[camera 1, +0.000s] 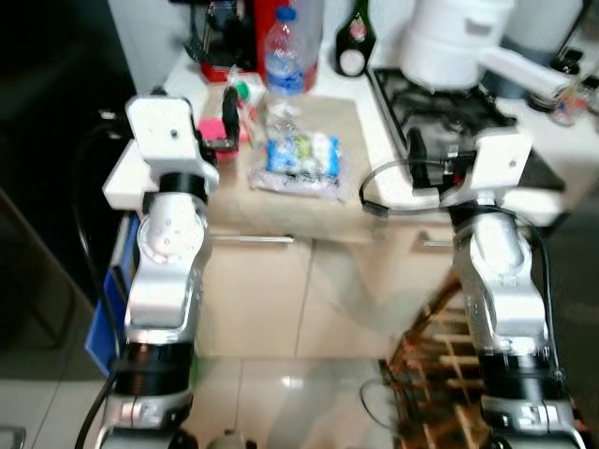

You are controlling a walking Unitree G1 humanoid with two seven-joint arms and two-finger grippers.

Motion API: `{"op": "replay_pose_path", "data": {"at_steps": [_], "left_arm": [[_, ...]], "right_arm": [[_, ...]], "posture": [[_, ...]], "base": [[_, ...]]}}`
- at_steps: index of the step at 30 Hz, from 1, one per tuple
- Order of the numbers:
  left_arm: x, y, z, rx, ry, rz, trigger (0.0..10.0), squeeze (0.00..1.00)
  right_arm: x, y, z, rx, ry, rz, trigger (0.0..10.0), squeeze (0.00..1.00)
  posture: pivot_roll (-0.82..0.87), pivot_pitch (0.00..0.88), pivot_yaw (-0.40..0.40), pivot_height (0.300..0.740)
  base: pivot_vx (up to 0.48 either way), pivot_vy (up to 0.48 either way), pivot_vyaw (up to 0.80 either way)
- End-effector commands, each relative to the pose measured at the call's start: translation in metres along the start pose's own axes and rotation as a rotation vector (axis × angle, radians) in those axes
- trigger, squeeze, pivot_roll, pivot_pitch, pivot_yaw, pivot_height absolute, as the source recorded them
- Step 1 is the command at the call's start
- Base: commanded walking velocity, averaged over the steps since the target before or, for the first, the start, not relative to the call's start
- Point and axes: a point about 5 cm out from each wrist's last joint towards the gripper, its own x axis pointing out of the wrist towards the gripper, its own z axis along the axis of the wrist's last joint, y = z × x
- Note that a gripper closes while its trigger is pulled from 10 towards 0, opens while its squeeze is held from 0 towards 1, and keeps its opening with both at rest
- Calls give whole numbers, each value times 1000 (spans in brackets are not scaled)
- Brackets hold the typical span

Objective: Restocking fridge

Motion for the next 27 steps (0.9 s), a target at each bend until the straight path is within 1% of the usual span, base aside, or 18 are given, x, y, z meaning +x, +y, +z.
{"op": "replay_pose_path", "data": {"at_steps": [1,2,3,4,6,7,8,10,11,12,14,15,17,18,21,22,23,27], "left_arm": [[5,-9,14,-2,-57,-31,10000,0],[6,-9,16,1,-66,-35,10000,0],[7,-11,18,1,-73,-51,10000,0],[7,-11,18,1,-73,-51,10000,0],[9,-16,17,5,-65,-78,10000,0],[9,-16,17,5,-65,-78,10000,0],[12,-18,12,42,-36,-60,10000,0],[14,-17,7,80,13,-21,10000,0],[14,-17,7,80,13,-21,10000,0],[15,-18,4,72,38,-27,10000,0],[15,-18,6,48,33,-35,10000,0],[15,-18,6,48,33,-35,10000,0],[14,-17,7,24,29,-30,10000,0],[14,-17,7,5,33,-31,10000,0],[14,-17,7,-8,34,-33,10000,0],[13,-17,10,-44,24,-54,10000,0],[12,-16,12,-62,19,-59,10000,0],[11,-13,13,-77,15,-63,10000,0]], "right_arm": [[4,-8,12,8,-29,-16,10000,0],[8,-7,17,13,-40,-13,10000,0],[17,-6,22,31,-48,-8,10000,0],[17,-6,22,31,-48,-8,10000,0],[33,-2,31,67,-57,0,10000,0],[33,-2,31,67,-57,0,10000,0],[49,1,37,96,-51,6,10000,0],[58,1,41,115,-43,2,10000,0],[58,1,41,115,-43,2,10000,0],[63,2,46,131,-44,1,10000,0],[72,7,63,140,-65,35,10000,0],[72,7,63,140,-65,35,10000,0],[81,15,66,89,-31,107,10000,0],[84,15,65,83,-22,118,10000,0],[86,15,64,84,-17,121,10000,0],[95,19,61,119,10,173,10000,0],[99,22,58,125,43,207,10000,0],[103,22,53,137,90,234,10000,0]], "posture": [[-14,20,-33,740],[-14,20,-33,740],[-6,8,-33,740],[-6,8,-33,740],[3,0,-35,740],[3,0,-35,740],[10,0,-37,740],[21,0,-41,740],[21,0,-41,740],[21,0,-41,740],[29,0,-49,740],[29,0,-49,740],[29,0,-49,740],[36,0,-50,740],[36,0,-50,740],[64,1,-61,740],[69,3,-64,740],[76,4,-67,740]], "base": [[461,0,0],[461,0,0],[465,0,0],[465,0,0],[463,0,0],[465,0,0],[0,0,0],[0,0,0],[0,0,0],[0,0,0],[0,0,0],[0,0,0],[0,0,0],[0,0,0],[0,0,0],[0,0,0],[0,0,0],[0,0,0]]}}
